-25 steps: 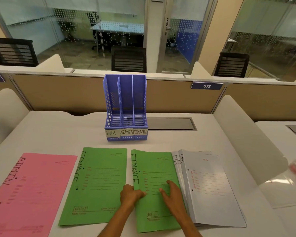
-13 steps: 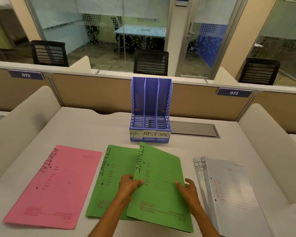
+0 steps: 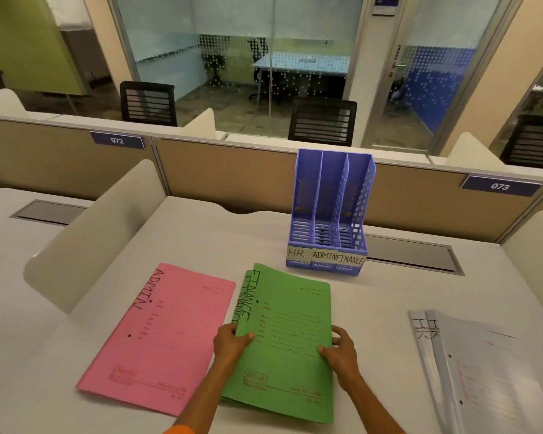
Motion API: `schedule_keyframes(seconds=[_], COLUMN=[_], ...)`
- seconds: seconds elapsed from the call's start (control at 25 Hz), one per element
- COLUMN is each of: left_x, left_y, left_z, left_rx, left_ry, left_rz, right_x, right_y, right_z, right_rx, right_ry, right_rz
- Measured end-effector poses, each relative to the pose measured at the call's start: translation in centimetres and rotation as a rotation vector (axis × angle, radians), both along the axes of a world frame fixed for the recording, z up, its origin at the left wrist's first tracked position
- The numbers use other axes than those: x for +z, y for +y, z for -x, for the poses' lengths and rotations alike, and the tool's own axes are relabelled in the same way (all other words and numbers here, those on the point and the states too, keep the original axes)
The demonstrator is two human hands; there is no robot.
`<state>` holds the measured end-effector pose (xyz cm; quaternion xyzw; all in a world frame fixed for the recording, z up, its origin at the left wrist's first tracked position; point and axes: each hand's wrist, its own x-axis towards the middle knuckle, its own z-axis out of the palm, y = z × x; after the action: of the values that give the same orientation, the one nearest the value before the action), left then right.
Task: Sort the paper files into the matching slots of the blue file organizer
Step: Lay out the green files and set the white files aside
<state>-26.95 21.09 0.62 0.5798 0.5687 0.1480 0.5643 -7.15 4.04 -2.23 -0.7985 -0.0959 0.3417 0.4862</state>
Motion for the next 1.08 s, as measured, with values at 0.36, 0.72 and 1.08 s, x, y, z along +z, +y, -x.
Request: schedule_keyframes(seconds=[0.36,0.72,1.08], left_x=[-2.3,-1.4,-1.1], left_y=[0.7,-0.3,-5.9], left_z=[0.1,-2.7,-9.9], left_rx=[-0.100,-0.469,-0.677], left_ry=[0.203,0.530,0.469], left_rz=[-0.199,-0.858,-0.888], right_x=[-1.4,-0.6,0.4], right_y=[1.5,1.3,-5.2], right_z=[1.0,0.7,-4.2], right_rx=[0.026,0.178,0.119], right_ry=[-0.163,-0.585,-0.756], right_rz=[0.137,0.378,0.388])
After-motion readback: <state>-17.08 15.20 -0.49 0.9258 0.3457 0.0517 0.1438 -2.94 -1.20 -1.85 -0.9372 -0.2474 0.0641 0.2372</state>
